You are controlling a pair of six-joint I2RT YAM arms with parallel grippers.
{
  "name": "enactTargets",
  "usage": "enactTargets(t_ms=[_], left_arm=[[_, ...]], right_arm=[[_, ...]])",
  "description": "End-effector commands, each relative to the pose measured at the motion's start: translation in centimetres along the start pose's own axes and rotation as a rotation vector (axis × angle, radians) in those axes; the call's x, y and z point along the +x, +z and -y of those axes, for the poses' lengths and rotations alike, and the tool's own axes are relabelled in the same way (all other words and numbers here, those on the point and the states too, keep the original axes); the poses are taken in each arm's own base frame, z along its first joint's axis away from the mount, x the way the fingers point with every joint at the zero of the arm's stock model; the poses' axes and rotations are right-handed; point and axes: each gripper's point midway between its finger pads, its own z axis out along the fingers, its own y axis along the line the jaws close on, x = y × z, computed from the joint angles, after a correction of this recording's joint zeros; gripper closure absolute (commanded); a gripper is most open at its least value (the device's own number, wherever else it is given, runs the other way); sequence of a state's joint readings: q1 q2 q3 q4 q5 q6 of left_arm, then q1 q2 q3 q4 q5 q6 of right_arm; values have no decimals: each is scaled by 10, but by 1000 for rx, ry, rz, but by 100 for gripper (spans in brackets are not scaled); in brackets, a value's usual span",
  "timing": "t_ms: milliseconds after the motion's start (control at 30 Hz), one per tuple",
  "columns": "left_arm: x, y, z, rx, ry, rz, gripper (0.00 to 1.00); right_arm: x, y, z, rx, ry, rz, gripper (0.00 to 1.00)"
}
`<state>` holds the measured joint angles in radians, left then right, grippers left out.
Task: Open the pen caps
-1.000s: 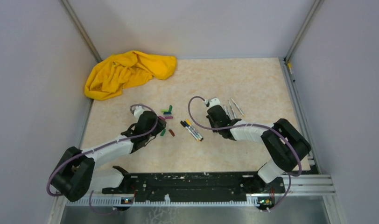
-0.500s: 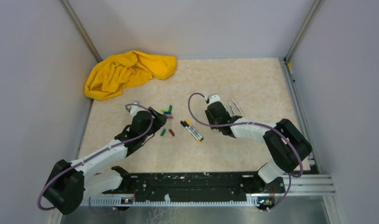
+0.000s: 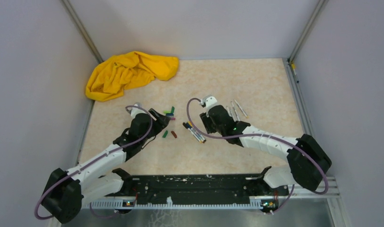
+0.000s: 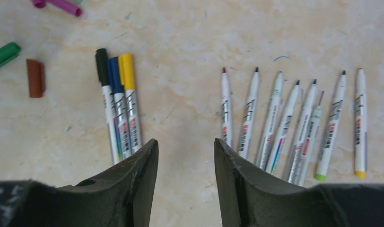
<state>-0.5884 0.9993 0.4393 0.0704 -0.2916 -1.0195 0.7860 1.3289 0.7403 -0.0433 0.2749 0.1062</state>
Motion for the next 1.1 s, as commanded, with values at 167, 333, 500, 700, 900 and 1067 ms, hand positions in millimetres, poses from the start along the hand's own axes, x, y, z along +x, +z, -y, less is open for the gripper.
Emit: enactTargets(t_ms=[167,333,500,700,900,1067], left_arm=[[6,-7,5,38,-8,-36,31],[8,-8,4,42,-17,-39,31],[13,-9,4,55,-23,-54,32],[15,-9,2,55,-20,-56,32],[16,-9,0,56,-21,-54,32],[17,-9,-1,56,-22,-54,32]], right_arm=[[13,7,-57,-158,-79,-34,54],[26,15,-70,-189,-99,-58,55],[36,23,-69,-167,-107,-79,55],[48,31,-67,-149,-118,-111,55],[54,38,-66,-130,-125,-127,56],[58,41,-65,-124,-130,-140,56]])
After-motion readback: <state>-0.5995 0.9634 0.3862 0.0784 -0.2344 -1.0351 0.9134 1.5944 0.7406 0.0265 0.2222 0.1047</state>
